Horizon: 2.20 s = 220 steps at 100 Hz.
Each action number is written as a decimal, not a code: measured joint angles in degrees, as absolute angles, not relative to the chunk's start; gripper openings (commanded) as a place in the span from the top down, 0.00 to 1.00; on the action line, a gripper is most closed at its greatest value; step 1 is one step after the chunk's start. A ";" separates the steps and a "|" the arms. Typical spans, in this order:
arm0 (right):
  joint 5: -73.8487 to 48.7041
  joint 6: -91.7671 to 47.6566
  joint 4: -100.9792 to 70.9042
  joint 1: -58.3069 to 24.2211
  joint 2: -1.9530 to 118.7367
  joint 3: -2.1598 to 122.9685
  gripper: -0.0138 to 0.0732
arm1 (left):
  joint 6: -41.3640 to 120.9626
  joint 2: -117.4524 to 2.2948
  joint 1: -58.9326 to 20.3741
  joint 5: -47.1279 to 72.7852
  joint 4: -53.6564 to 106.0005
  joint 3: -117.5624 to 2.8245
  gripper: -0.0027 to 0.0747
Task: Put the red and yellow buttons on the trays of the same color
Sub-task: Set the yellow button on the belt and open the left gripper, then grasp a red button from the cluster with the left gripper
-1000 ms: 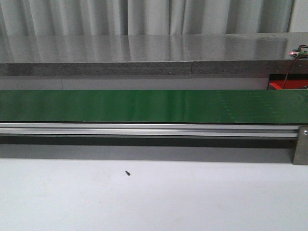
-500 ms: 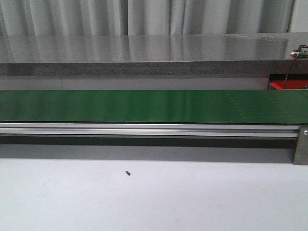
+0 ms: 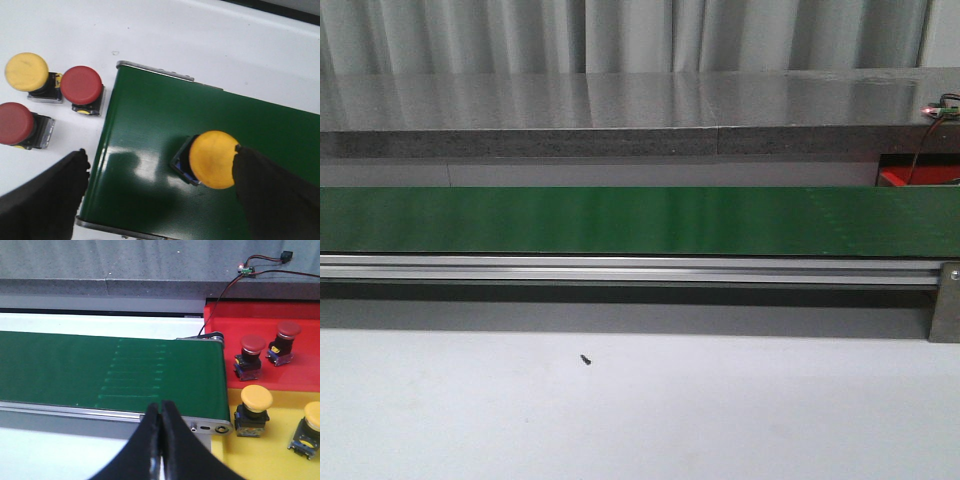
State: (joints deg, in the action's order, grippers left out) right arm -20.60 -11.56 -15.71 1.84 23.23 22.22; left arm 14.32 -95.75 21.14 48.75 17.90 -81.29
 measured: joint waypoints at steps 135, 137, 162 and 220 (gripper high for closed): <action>-20.60 -11.56 -15.71 1.84 23.23 22.22 0.98 | 20.38 -112.74 32.80 36.69 17.65 -81.29 0.24; -20.60 -11.56 -15.71 1.84 23.23 22.22 0.98 | 20.38 -112.98 32.80 36.35 17.76 -81.29 0.24; -20.60 -11.56 -15.71 1.84 23.23 22.22 0.98 | 20.47 -116.25 32.80 33.07 19.04 -81.39 0.26; -20.60 -11.56 -15.71 1.84 23.23 22.22 0.98 | 20.50 -116.77 32.80 30.66 20.12 -81.39 0.74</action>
